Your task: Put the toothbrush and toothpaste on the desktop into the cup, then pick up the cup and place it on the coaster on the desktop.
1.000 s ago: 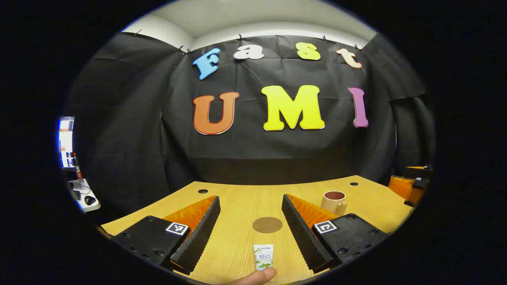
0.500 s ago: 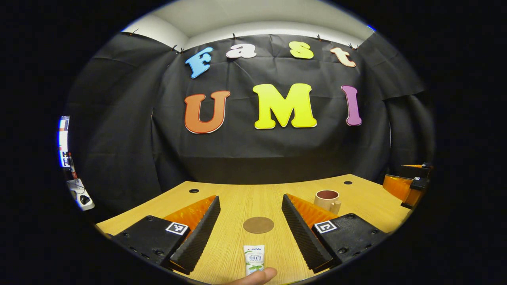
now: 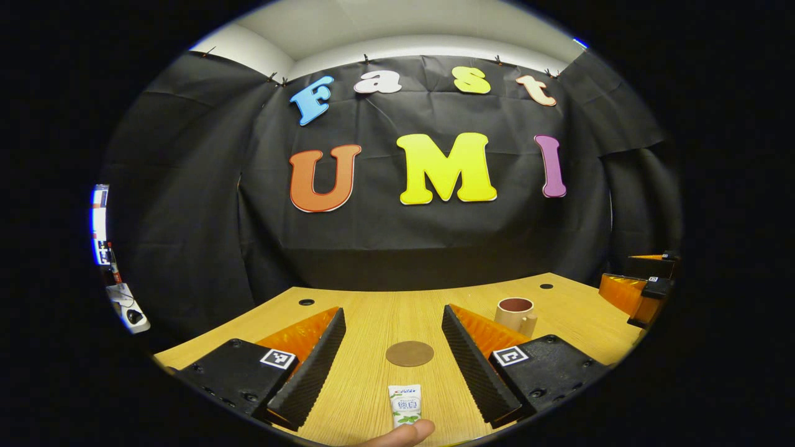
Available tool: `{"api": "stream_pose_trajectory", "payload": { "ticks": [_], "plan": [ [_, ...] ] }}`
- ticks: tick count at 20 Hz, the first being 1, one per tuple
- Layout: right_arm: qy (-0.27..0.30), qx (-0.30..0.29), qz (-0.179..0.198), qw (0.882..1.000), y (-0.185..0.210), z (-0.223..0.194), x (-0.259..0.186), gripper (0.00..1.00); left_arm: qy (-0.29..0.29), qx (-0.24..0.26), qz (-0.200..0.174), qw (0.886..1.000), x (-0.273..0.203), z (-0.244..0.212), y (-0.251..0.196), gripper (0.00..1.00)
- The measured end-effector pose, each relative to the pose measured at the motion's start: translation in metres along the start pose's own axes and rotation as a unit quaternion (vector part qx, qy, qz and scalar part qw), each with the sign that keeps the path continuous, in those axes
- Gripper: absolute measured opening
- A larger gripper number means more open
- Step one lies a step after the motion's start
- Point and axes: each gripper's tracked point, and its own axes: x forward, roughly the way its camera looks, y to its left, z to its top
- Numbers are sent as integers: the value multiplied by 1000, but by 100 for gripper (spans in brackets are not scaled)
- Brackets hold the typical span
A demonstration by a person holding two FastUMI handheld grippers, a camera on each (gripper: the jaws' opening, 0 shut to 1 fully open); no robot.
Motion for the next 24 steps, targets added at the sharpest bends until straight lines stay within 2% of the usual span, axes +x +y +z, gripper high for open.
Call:
{"api": "stream_pose_trajectory", "payload": {
  "ticks": [1,2,6,7,9,10,13,14,17,20,23,24],
  "plan": [
    [1,-1,-2,1000,1,-1,-1,98,-2,-1,-3,1000,-3,3,-1,99],
    [2,-6,-5,1000,1,-2,-2,95,-4,-2,-6,1000,-6,5,-1,99],
    [30,-17,5,999,13,-24,-1,99,-11,-2,-14,1000,-17,12,-3,99],
    [46,-10,12,999,17,-32,1,95,-13,-2,-17,1000,-20,13,-5,99],
    [87,12,31,996,28,-57,6,99,-13,-1,-20,1000,-22,12,-5,99],
    [116,17,36,992,31,-75,12,95,-12,-1,-20,1000,-24,12,-2,99],
    [163,13,33,986,33,-109,20,96,-7,-3,-18,1000,-23,7,2,99],
    [180,10,29,983,33,-121,22,93,-2,-7,-19,1000,-21,4,3,99],
    [235,5,20,972,36,-158,22,93,15,-12,-23,1000,-20,-11,1,99],
    [273,23,38,961,49,-177,19,76,33,-15,-27,999,-19,-22,1,99],
    [286,29,39,957,52,-186,20,72,42,-20,-25,999,-18,-29,3,99],
    [290,27,40,956,54,-189,20,62,46,-19,-24,998,-17,-31,3,94]
  ]
}}
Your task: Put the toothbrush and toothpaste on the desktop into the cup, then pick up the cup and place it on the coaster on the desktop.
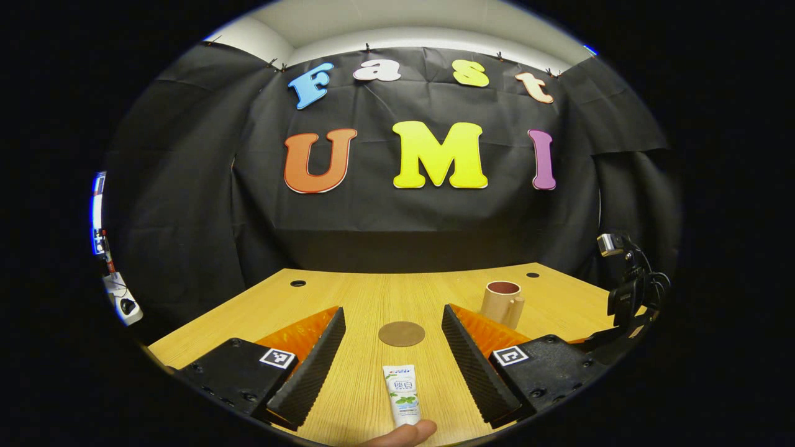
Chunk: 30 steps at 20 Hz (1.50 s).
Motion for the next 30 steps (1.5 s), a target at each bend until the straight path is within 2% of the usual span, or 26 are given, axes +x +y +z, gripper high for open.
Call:
{"api": "stream_pose_trajectory", "payload": {
  "ticks": [1,2,3,4,5,6,7,8,10,15,18,24,26,30],
  "plan": [
    [6,1,5,1000,2,-2,2,58,4,-2,0,1000,2,-3,1,99],
    [15,3,16,1000,7,-6,2,53,9,-6,-1,1000,3,-6,1,99],
    [25,7,19,999,7,-10,4,55,15,-9,-1,1000,3,-8,1,99],
    [35,8,21,999,8,-15,5,42,20,-12,-1,1000,5,-12,1,99],
    [28,3,12,1000,4,-13,7,36,28,-14,-1,1000,6,-17,1,99],
    [30,3,9,999,2,-12,6,34,33,-14,-1,999,7,-20,1,99],
    [36,12,17,999,4,-13,6,18,38,-15,-4,999,8,-23,-1,100],
    [38,18,22,999,4,-14,6,11,44,-15,-6,999,8,-26,-3,100],
    [38,18,28,999,3,-14,7,3,53,-8,-9,999,9,-33,-6,99],
    [18,19,34,999,-2,-9,2,1,96,9,-18,995,10,-67,-17,100],
    [-18,11,34,999,-6,6,-10,0,134,18,-26,990,9,-96,-24,100],
    [-69,2,40,997,-7,29,-38,1,211,-10,-25,977,6,-136,-26,100],
    [-84,-3,35,996,-8,34,-42,0,245,-16,-18,969,10,-150,-25,100],
    [-89,-5,37,995,-6,36,-46,1,282,-42,-19,958,8,-168,-30,97]
  ]
}}
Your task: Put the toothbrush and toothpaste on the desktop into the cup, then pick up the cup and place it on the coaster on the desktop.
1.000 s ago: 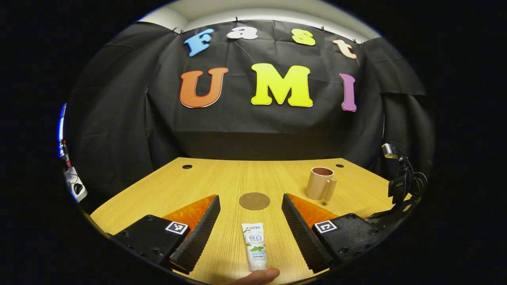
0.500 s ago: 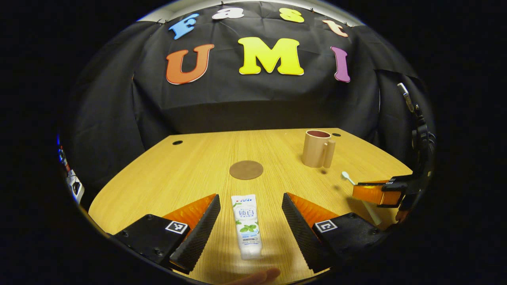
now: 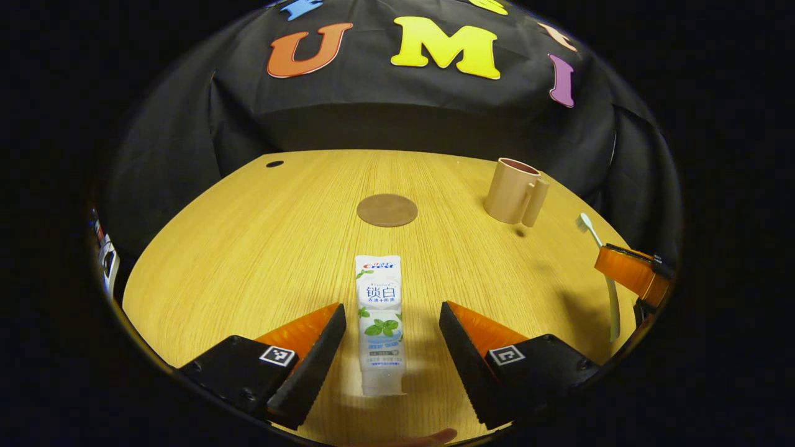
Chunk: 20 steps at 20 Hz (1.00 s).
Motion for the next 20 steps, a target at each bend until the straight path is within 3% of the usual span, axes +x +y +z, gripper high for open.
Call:
{"api": "stream_pose_trajectory", "payload": {
  "ticks": [2,6,8,12,14,18,20],
  "plan": [
    [-2,-3,3,1000,2,2,-4,4,18,-6,6,1000,-3,-7,5,91],
    [-20,-9,6,1000,7,14,-12,0,19,6,1,1000,0,-8,2,81],
    [-27,-11,9,1000,9,20,-20,0,21,6,8,1000,2,-6,3,81],
    [-39,-14,4,999,9,26,-25,4,22,2,20,1000,3,-6,12,55],
    [-38,-12,4,999,8,27,-26,0,20,7,14,1000,3,-5,10,48],
    [-45,-11,0,999,6,34,-27,0,11,1,8,1000,0,-2,9,42],
    [-52,-15,-2,999,4,39,-29,0,-21,7,9,1000,-6,12,7,42]
  ]
}}
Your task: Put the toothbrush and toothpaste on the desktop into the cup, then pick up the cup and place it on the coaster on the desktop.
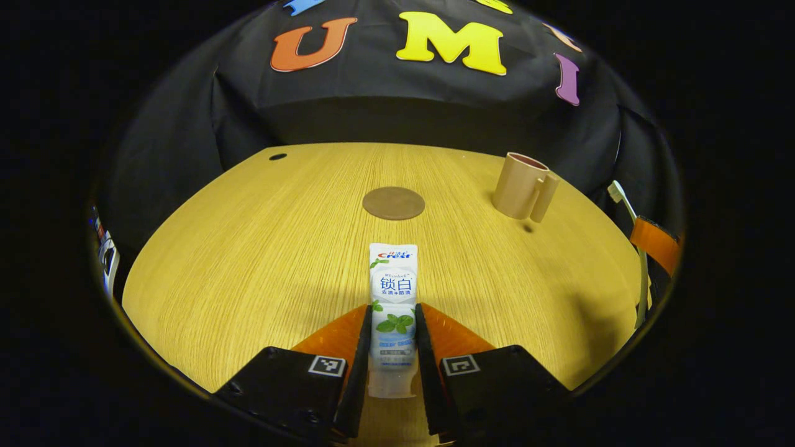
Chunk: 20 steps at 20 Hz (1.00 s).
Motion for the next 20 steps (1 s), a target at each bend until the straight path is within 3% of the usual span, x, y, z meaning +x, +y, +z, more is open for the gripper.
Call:
{"api": "stream_pose_trajectory", "payload": {
  "ticks": [5,7,9,10,15,20],
  "plan": [
    [-12,-6,0,1000,2,19,9,0,-70,-1,-1,998,-27,43,-12,42],
    [-19,-10,1,1000,3,28,17,0,-102,5,-2,995,-37,65,-17,46],
    [-29,-13,-2,1000,2,41,29,4,-133,11,-10,991,-42,88,-26,42],
    [-31,-16,-5,999,0,47,38,1,-142,13,-18,990,-44,96,-32,42],
    [-54,-29,-14,998,-4,94,84,0,-180,23,-34,983,-39,128,-45,42],
    [-99,-23,-4,995,0,148,137,0,-183,15,-24,983,-22,140,-37,42]
  ]
}}
